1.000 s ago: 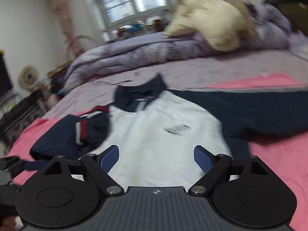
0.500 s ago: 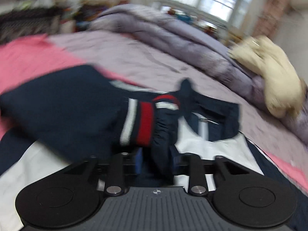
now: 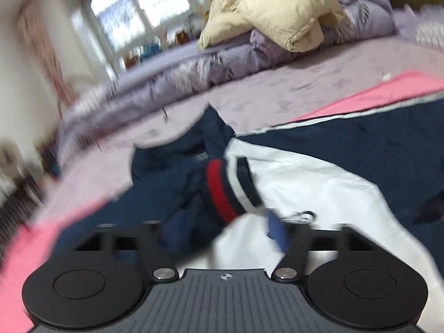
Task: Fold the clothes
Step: 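Grasp the other striped cuff with the right gripper and fold it across the front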
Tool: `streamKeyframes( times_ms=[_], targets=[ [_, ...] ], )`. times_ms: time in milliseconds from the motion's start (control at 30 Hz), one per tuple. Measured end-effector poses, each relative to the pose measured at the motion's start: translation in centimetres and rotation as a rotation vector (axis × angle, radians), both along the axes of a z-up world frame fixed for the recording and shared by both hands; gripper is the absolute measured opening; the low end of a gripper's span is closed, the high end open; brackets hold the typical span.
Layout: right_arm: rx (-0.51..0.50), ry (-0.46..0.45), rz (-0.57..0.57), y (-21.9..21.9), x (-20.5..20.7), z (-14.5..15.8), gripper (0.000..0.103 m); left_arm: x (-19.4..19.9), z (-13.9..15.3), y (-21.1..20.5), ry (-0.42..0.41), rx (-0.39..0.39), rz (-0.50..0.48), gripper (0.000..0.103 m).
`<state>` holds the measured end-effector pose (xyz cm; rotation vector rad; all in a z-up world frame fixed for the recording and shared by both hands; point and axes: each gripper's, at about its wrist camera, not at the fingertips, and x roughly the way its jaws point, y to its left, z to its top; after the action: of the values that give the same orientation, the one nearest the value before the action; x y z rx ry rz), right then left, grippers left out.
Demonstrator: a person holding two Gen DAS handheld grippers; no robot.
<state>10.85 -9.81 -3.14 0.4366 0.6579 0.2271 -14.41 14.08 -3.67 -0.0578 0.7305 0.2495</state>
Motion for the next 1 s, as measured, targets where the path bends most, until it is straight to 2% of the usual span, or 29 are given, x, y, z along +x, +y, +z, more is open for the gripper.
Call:
streamKeyframes(
  times_ms=[67, 133, 167, 233, 267, 333, 467, 667, 800, 900, 1000],
  targets=[
    [0.062, 0.012, -0.033, -0.2, 0.9, -0.4, 0.081, 0.0, 0.0, 0.0, 0.0, 0.001, 0.0, 0.103],
    [0.065, 0.046, -0.031, 0.1, 2.7, -1.1, 0.077, 0.0, 0.0, 0.0, 0.0, 0.001, -0.001, 0.103],
    [0.047, 0.065, -0.028, 0.3, 3.4, -1.3, 0.06, 0.0, 0.0, 0.0, 0.001, 0.001, -0.001, 0.103],
    [0.011, 0.09, -0.027, 0.6, 4.2, -1.1, 0.052, 0.0, 0.0, 0.0, 0.001, 0.002, -0.002, 0.103],
    [0.001, 0.076, -0.017, 0.6, 4.0, -0.6, 0.039, 0.0, 0.0, 0.0, 0.001, 0.002, -0.002, 0.103],
    [-0.073, 0.009, -0.014, 0.6, 3.2, 0.7, 0.031, 0.0, 0.0, 0.0, 0.0, 0.001, -0.002, 0.103],
    [-0.264, -0.115, -0.074, -0.5, 0.8, 2.4, 0.031, 0.0, 0.0, 0.0, -0.001, 0.0, -0.002, 0.103],
    [-0.349, -0.021, -0.088, -2.1, 0.9, 0.0, 0.032, 0.0, -0.1, 0.0, 0.0, 0.002, 0.0, 0.103],
    [-0.397, -0.033, -0.138, -2.3, 0.1, -0.5, 0.032, 0.0, -0.1, 0.0, 0.0, 0.003, -0.001, 0.103],
    [-0.447, 0.009, -0.102, -2.3, 0.4, -1.0, 0.038, 0.0, 0.0, 0.1, 0.004, 0.001, 0.0, 0.103],
    [-0.501, 0.009, -0.06, -2.4, 0.3, -1.0, 0.042, 0.6, 1.5, 0.5, 0.021, 0.021, 0.028, 0.103]
  ],
)
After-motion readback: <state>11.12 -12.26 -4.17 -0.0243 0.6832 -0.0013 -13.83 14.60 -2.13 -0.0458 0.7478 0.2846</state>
